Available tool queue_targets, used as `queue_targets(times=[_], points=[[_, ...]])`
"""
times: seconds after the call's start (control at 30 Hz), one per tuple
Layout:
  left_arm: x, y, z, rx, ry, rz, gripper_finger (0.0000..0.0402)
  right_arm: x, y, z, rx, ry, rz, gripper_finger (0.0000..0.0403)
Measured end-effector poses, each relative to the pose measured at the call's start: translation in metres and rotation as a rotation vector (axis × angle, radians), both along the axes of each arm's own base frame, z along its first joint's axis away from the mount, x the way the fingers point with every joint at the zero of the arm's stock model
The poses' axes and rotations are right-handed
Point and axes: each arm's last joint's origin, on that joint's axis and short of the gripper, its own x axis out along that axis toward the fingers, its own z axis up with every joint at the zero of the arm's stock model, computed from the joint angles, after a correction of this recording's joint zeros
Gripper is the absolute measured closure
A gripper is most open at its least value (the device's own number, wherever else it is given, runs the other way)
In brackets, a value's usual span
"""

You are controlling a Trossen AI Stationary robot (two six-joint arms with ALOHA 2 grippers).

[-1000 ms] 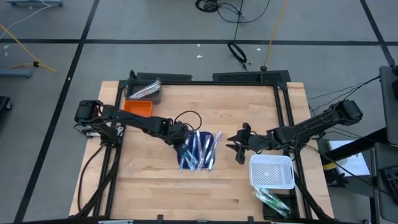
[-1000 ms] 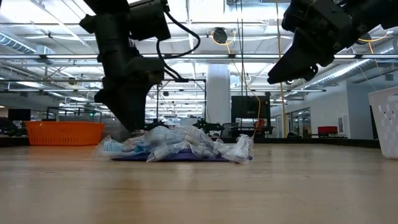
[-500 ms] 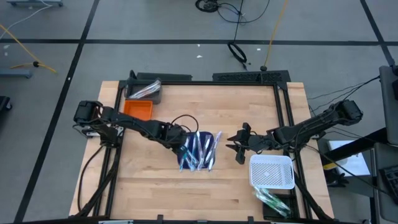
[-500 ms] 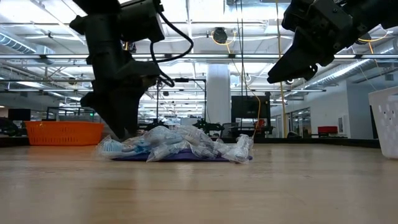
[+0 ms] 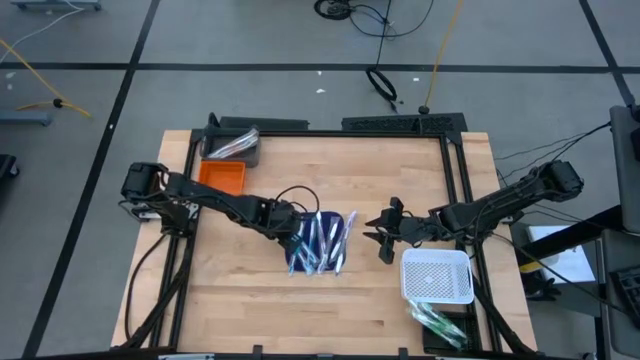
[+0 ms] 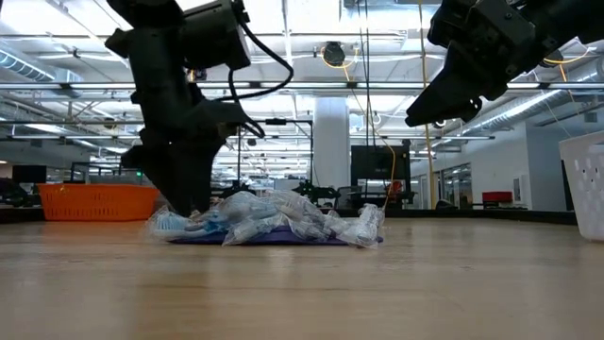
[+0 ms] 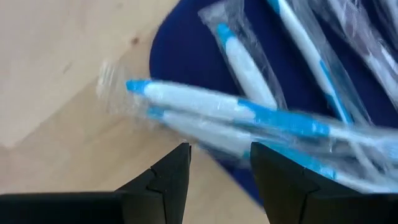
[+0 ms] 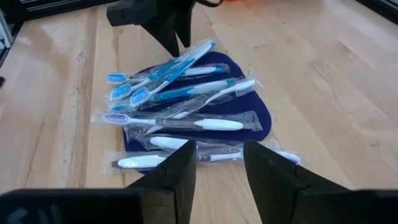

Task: Pick & Place Toothbrushes
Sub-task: Put the blue toothbrush into the white bin

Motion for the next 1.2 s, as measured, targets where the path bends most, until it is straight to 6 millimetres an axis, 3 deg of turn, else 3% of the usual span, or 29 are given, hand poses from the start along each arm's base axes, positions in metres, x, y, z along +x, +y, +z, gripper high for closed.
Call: queue_targets(times=[0.27,0.57,0.7,1.0,1.2], points=[[0.008,0.005,-0.006,0.046,-0.031,-0.004,0.0246,0.000,0.000,0.000,0.005,-0.002,-0.003,0.0277],[0.014,0.010,-0.010,0.083,-0.053,-0.098,0.0390,0.000,0.000,0.000,0.008,0.001,-0.005,0.0277],[0.009,0.011,0.001,0.110,-0.065,-0.120,0.0400,0.000,0.000,0.000,0.008,0.001,-0.005,0.0277],[-0.005,0.013,0.048,0.196,-0.187,-0.121,0.0401,0.000,0.000,0.000,0.005,0.004,-0.003,0.0277],[-0.010,0.010,0.065,0.260,-0.250,-0.179,0.0401,0.001,0.001,0.002,0.016,-0.021,-0.001,0.0277]])
